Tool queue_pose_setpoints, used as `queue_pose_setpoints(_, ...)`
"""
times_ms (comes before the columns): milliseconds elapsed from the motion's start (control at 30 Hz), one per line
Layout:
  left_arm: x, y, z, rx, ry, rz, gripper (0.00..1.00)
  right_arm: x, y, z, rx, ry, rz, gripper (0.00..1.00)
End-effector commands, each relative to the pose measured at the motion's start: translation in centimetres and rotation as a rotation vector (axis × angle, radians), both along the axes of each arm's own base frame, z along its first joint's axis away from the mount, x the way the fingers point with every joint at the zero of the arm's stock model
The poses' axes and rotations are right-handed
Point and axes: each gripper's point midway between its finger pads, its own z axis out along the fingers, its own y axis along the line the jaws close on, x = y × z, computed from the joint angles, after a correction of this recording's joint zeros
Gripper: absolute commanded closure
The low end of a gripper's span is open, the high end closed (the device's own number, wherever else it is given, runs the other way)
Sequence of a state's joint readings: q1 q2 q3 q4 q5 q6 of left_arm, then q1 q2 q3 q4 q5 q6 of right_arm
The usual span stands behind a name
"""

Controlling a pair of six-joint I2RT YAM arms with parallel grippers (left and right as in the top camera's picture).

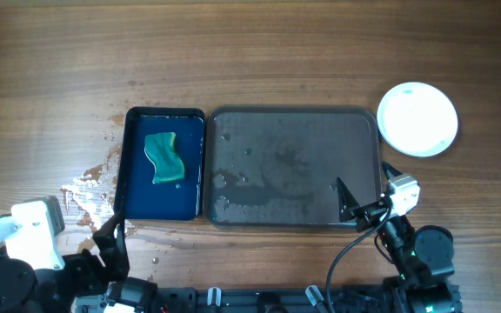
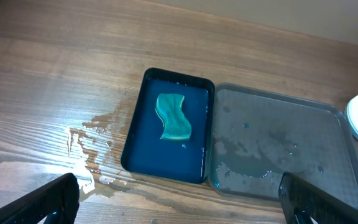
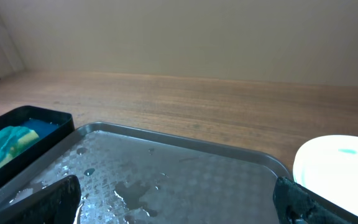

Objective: Clean dirty plates on tray and stack at the side

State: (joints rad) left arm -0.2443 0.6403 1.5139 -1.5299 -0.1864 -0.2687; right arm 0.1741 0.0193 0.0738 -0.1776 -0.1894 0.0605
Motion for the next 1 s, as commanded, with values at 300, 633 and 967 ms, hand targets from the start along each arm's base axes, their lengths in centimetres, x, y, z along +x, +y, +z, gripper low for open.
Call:
queue_pose_setpoints(300, 0.0, 0.0, 0.2, -0.006, -0.009, 0.003, 0.0, 0.1, -0.4, 0.6, 0.019, -0.017, -0.024, 0.0)
queue_pose_setpoints(633, 0.0, 0.0, 0.2, -0.007, -0.01, 0.002, 0.0, 0.1, -0.4, 0.6, 0.019, -0.017, -0.024, 0.01)
queue_pose_setpoints(967, 3.6, 0.4, 5.5, -0.086, -0.404, 0.087, 0.0, 0.1, -0.4, 0.6, 0.019, -0.017, -0.024, 0.0)
